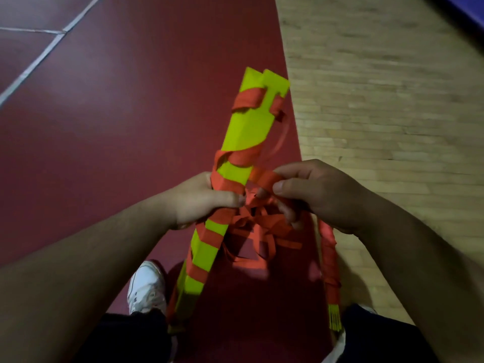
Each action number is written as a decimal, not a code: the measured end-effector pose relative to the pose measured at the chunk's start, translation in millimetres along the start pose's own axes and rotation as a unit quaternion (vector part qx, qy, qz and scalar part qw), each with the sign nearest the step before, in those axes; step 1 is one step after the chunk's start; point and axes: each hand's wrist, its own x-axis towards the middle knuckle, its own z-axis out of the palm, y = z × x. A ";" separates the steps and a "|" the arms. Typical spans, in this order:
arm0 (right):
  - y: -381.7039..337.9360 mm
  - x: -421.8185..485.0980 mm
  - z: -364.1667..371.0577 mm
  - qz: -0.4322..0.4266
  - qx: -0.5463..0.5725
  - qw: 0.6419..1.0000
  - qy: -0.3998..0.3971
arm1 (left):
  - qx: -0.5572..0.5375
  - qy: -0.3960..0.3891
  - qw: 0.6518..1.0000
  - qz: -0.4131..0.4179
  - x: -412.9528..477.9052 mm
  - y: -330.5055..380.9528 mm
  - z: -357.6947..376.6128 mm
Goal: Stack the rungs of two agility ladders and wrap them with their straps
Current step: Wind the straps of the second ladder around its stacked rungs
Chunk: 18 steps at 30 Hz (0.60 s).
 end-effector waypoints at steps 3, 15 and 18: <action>-1.5 -1.8 1.5 -0.010 -0.034 0.999 0.008 | -0.021 -0.015 0.997 0.066 0.3 5.0 5.0; 3.1 -3.4 2.3 -0.014 -0.099 0.995 0.024 | 0.169 -0.060 0.984 0.008 -1.1 15.1 12.5; 7.7 -4.8 2.3 -0.008 -0.128 0.991 0.033 | 0.262 -0.044 0.964 0.017 -3.7 19.3 10.5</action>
